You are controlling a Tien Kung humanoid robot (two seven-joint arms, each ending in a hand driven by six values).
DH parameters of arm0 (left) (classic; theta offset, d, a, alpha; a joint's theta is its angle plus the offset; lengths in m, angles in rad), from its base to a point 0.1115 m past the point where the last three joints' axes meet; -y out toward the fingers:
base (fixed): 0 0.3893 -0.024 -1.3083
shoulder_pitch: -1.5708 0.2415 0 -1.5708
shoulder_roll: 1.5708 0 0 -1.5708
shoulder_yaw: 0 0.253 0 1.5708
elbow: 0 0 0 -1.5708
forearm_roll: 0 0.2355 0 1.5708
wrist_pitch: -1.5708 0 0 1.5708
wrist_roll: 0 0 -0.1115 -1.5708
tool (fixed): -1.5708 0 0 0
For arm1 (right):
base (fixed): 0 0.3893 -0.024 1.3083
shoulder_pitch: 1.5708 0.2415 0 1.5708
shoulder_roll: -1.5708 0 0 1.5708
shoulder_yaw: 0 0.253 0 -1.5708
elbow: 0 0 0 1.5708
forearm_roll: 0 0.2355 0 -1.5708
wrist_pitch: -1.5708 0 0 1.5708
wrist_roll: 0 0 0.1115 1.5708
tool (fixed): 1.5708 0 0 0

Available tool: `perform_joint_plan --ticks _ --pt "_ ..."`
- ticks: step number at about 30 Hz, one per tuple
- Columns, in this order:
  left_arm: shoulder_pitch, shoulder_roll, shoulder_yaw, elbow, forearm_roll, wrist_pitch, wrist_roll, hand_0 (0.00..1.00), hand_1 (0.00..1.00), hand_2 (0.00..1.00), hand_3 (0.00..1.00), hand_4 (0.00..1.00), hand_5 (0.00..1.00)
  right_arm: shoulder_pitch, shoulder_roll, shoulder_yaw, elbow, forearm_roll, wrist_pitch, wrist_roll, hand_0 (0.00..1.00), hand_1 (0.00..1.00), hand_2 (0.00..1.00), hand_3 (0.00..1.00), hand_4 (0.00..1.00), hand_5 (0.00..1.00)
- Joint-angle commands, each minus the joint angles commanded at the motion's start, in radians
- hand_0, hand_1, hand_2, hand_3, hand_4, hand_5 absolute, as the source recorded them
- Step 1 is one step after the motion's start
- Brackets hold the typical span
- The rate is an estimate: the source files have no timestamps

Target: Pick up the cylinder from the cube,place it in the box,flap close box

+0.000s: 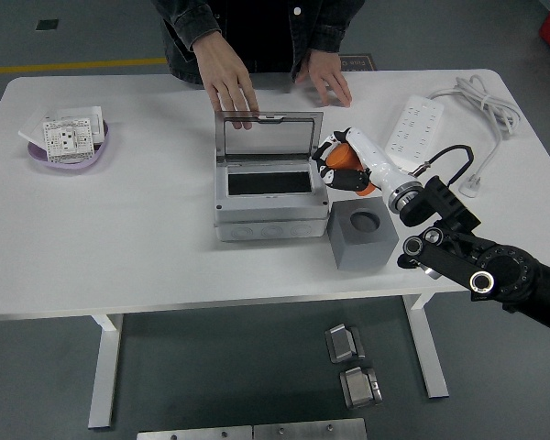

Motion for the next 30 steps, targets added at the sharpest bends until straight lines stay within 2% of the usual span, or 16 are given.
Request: perform_joint_plan --ticks 5,10,18,22,24,30 --pt "-0.002 0.004 0.009 0.001 -0.005 0.0 0.0 0.622 0.626 0.594 0.687 0.713 0.269 0.084 0.032 -0.088 -0.052 0.015 0.001 -0.023 0.002 0.082 0.298 0.231 0.011 0.005" --pt "-0.004 0.007 0.015 0.001 -0.009 0.001 0.0 0.622 0.626 0.595 0.687 0.714 0.268 0.138 0.063 -0.157 -0.064 0.034 0.006 -0.028 0.002 0.094 0.3 0.235 0.015 0.002" --pt "-0.008 0.011 0.027 0.001 -0.014 0.001 0.0 0.622 0.626 0.595 0.687 0.714 0.267 0.183 0.115 -0.257 -0.058 0.113 0.006 -0.009 0.002 0.094 0.305 0.235 0.019 0.002" --pt "-0.011 0.013 0.037 0.002 -0.019 0.001 0.0 0.621 0.626 0.595 0.688 0.714 0.269 0.208 0.15 -0.321 -0.085 0.112 0.016 -0.008 0.014 0.101 0.308 0.238 0.02 0.002" --pt "-0.012 0.015 0.041 0.002 -0.02 0.001 0.0 0.621 0.626 0.595 0.688 0.714 0.269 0.223 0.167 -0.351 -0.108 0.087 0.028 -0.014 0.014 0.101 0.308 0.238 0.02 0.002" --pt "-0.016 0.019 0.059 0.002 -0.027 0.002 -0.001 0.621 0.626 0.594 0.687 0.714 0.27 0.27 0.213 -0.331 -0.176 -0.05 0.139 -0.053 0.033 0.114 0.313 0.243 0.021 0.002"
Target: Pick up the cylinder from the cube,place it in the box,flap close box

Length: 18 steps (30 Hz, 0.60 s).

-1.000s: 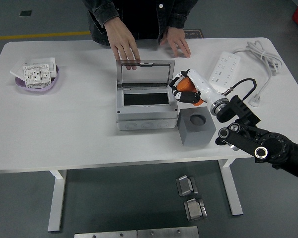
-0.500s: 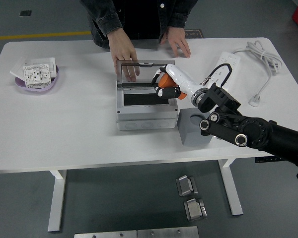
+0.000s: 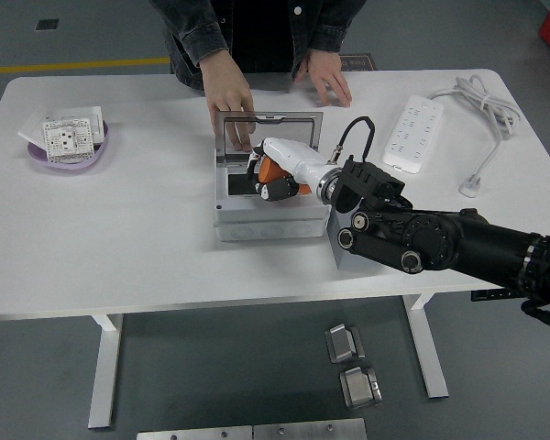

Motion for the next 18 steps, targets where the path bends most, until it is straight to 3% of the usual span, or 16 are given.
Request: perform_joint_plan --ticks 7,18 --pt "-0.006 0.0 0.005 -0.001 0.005 0.0 0.001 0.621 0.626 0.595 0.687 0.714 0.267 0.022 0.027 0.034 -0.037 -0.116 0.065 -0.004 0.053 0.121 0.31 0.252 0.034 0.002" --pt "-0.017 -0.002 0.004 -0.003 0.014 -0.001 0.0 0.621 0.626 0.595 0.687 0.714 0.267 0.028 0.035 0.044 -0.095 -0.095 0.109 0.069 0.052 0.12 0.309 0.252 0.038 0.009"
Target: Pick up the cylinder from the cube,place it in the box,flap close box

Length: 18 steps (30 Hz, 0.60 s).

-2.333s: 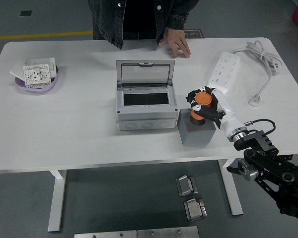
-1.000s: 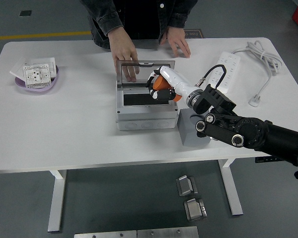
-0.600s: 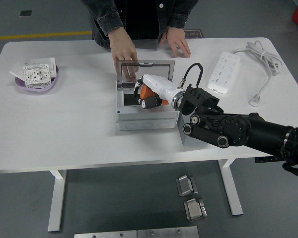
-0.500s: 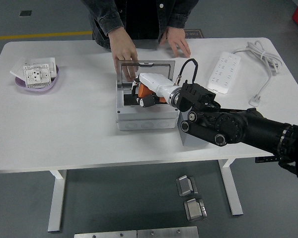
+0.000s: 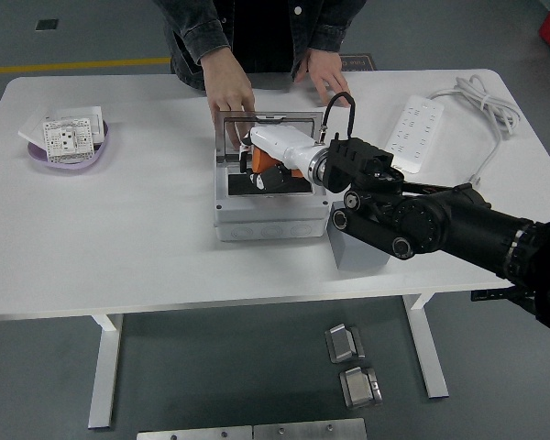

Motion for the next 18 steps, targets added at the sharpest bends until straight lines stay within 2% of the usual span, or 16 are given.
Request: perform_joint_plan --ticks 1,6,7,12,13,18 --pt "-0.001 0.0 -0.001 0.0 0.001 0.0 0.0 0.621 0.626 0.595 0.688 0.714 0.267 -0.001 0.0 -0.001 -0.003 0.005 0.0 0.007 0.114 0.179 0.34 0.373 0.125 0.053" --pt "-0.005 -0.002 -0.02 -0.003 0.023 -0.001 0.001 0.621 0.626 0.595 0.688 0.714 0.267 -0.003 0.002 0.001 -0.013 0.012 -0.004 0.028 0.114 0.179 0.34 0.373 0.125 0.053" --pt "-0.006 -0.003 -0.024 -0.004 0.028 -0.001 0.001 0.621 0.626 0.595 0.687 0.714 0.266 -0.003 0.002 0.003 -0.015 0.01 -0.008 0.035 0.34 0.405 0.587 0.691 0.392 0.264" --pt "-0.005 -0.005 -0.031 -0.007 0.039 -0.002 0.002 0.621 0.626 0.595 0.687 0.714 0.266 -0.005 -0.001 0.004 -0.024 0.008 -0.02 0.051 0.34 0.405 0.587 0.691 0.392 0.264" --pt "-0.005 -0.005 -0.034 -0.007 0.042 -0.002 0.002 0.621 0.626 0.594 0.687 0.714 0.266 -0.006 -0.001 0.004 -0.025 0.009 -0.021 0.054 0.654 0.624 0.691 0.821 0.611 0.278" --pt "-0.006 -0.006 -0.047 -0.011 0.058 -0.003 0.003 0.621 0.626 0.594 0.687 0.714 0.266 -0.01 -0.003 0.005 -0.029 0.012 -0.015 0.066 0.654 0.624 0.691 0.821 0.611 0.278"
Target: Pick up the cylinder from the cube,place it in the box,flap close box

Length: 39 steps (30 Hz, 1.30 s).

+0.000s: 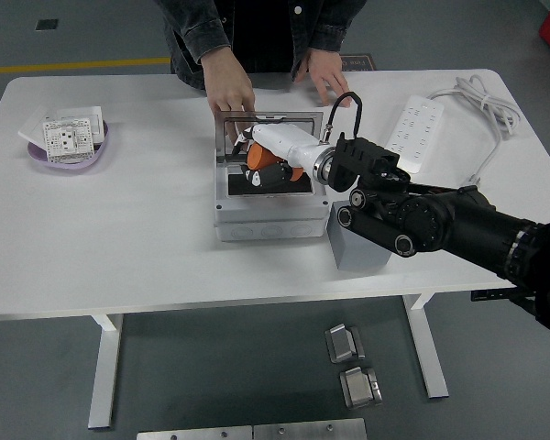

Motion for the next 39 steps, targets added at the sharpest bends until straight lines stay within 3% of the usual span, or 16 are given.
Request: perform_joint_plan --ticks 1,13,19,24,29,39 --pt "-0.001 0.0 -0.002 0.0 0.002 0.0 0.0 0.621 0.626 0.594 0.688 0.714 0.267 0.0 0.0 0.0 -0.001 0.001 0.001 0.002 0.735 0.67 0.717 0.879 0.737 0.328" --pt "-0.003 -0.004 -0.019 -0.006 0.025 -0.003 0.002 0.62 0.626 0.58 0.686 0.713 0.266 -0.009 -0.011 -0.016 -0.001 0.038 -0.003 0.017 0.788 0.674 0.718 0.89 0.789 0.342" --pt "0.008 -0.007 -0.022 -0.006 0.024 -0.003 0.002 0.621 0.626 0.58 0.685 0.712 0.266 -0.043 -0.063 -0.071 0.089 0.15 -0.083 0.039 0.795 0.664 0.706 0.885 0.809 0.362" --pt "0.016 -0.011 -0.021 -0.005 0.02 -0.003 0.002 0.621 0.626 0.58 0.685 0.712 0.266 -0.065 -0.12 0.005 0.178 0.116 -0.079 0.023 0.795 0.664 0.706 0.885 0.809 0.362" --pt "0.018 -0.013 -0.019 -0.005 0.018 -0.002 0.002 0.62 0.626 0.582 0.685 0.712 0.265 -0.064 -0.15 0.063 0.217 0.075 -0.062 0.006 0.787 0.66 0.705 0.881 0.814 0.373" --pt "0.022 -0.008 -0.001 -0.002 0.005 -0.002 0.001 0.62 0.625 0.583 0.685 0.711 0.265 0.005 -0.178 0.084 0.151 0.115 -0.037 0.001 0.784 0.663 0.706 0.878 0.816 0.375"
